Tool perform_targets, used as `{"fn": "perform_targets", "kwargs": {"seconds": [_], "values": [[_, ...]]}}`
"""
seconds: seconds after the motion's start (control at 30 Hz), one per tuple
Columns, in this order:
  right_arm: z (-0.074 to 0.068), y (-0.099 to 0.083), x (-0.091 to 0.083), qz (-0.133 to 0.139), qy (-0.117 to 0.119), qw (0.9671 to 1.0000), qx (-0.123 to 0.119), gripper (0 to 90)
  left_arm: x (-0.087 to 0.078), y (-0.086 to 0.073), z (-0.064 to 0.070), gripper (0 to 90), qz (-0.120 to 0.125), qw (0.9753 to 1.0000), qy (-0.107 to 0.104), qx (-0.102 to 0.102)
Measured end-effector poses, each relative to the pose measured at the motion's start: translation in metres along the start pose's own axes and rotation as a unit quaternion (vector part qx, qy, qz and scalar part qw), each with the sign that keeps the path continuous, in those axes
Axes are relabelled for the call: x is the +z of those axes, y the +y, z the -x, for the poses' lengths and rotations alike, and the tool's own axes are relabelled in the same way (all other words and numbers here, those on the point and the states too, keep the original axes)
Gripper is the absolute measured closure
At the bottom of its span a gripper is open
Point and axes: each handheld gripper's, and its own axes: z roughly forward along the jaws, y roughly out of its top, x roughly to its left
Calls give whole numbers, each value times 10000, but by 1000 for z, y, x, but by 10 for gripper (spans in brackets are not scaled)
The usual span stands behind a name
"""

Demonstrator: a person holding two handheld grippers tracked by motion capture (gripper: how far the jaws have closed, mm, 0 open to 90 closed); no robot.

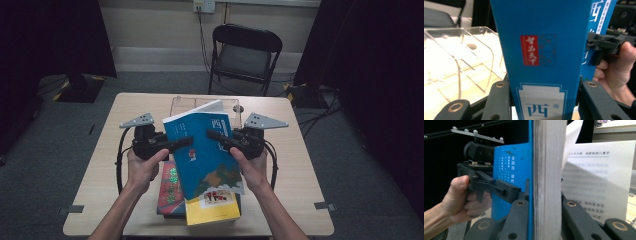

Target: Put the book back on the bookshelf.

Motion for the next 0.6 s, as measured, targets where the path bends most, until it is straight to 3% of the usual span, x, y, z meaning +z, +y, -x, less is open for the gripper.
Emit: {"fn": "perform_targets", "kwargs": {"seconds": [0.27, 0.3, 0.37, 0.6], "values": [[2, -2, -5, -66, -118, 9999, 67, 816, 6, 2, 10, 595, -43, 9995, 206, 225], [2, -2, -4, -76, -189, 9998, 55, 817, 6, 3, 10, 595, -33, 9995, 234, 232], [0, 0, -3, -67, -195, 9998, 39, 818, 5, 5, 7, 601, 123, 9998, 97, 89], [0, -1, 1, 198, 49, 9998, 8, 817, -2, 11, 15, 603, 168, 9978, 304, 559]]}}
